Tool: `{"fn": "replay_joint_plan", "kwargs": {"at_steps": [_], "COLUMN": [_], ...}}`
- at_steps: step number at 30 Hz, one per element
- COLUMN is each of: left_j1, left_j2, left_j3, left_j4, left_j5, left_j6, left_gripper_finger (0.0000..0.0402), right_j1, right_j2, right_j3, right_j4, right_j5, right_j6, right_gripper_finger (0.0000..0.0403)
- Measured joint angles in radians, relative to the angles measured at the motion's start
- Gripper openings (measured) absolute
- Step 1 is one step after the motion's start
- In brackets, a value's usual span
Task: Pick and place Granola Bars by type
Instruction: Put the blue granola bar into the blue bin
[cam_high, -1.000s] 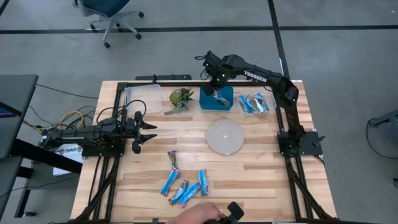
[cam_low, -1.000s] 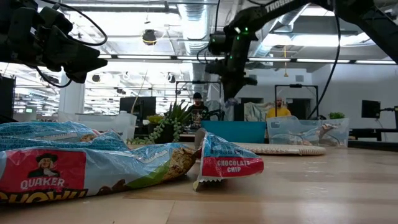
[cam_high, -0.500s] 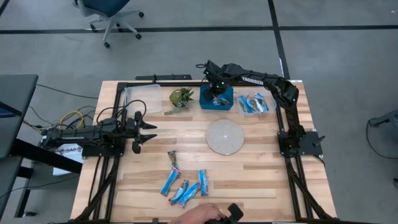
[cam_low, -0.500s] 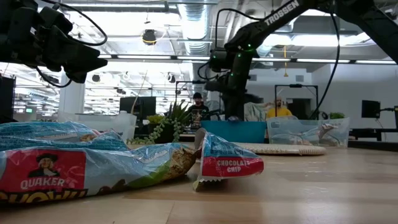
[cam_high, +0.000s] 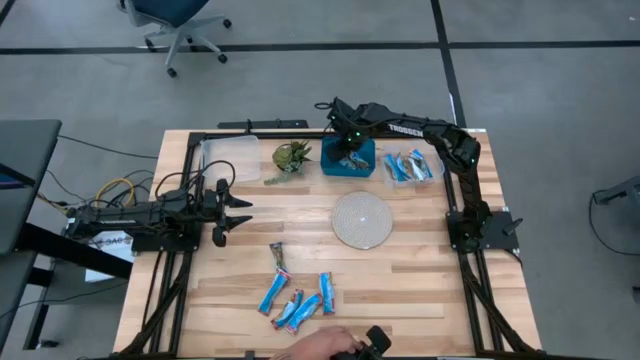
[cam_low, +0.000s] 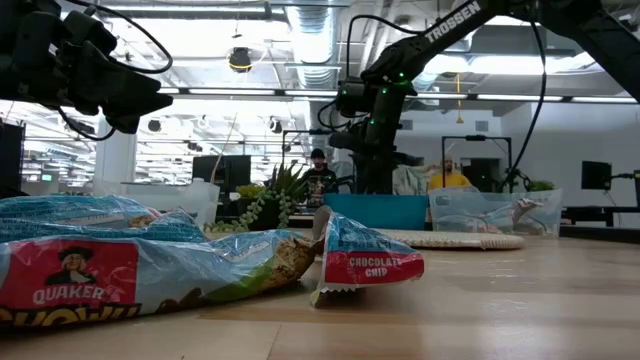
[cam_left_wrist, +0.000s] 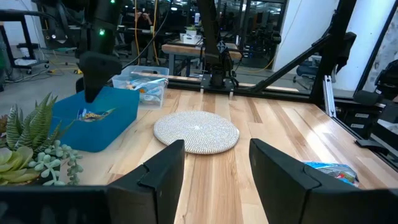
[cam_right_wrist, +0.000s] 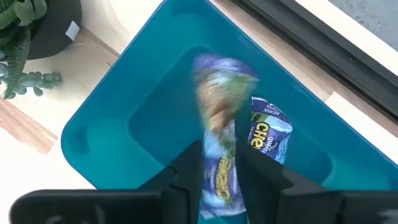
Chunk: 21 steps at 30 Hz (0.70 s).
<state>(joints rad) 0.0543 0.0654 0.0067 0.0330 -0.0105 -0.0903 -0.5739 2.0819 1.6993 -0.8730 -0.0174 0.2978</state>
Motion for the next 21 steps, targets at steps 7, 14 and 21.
{"fn": "replay_joint_plan", "kwargs": {"at_steps": [7,14,21], "left_j1": [0.0,0.0,0.0], "left_j2": [0.0,0.0,0.0], "left_j3": [0.0,0.0,0.0], "left_j4": [0.0,0.0,0.0], "left_j5": [0.0,0.0,0.0], "left_j6": [0.0,0.0,0.0], "left_gripper_finger": [0.0174,0.0174,0.0174], "right_j1": [0.006,0.057,0.156], "right_j2": [0.0,-0.029,-0.061], "right_j3": [0.018,0.11,0.187], "right_j4": [-0.007,-0.016,-0.046], "right_j5": [-0.002,-0.007,-0.008], "right_j6": [0.011,0.016,0.01], "right_gripper_finger": [0.0109,0.0109,0.0109]}}
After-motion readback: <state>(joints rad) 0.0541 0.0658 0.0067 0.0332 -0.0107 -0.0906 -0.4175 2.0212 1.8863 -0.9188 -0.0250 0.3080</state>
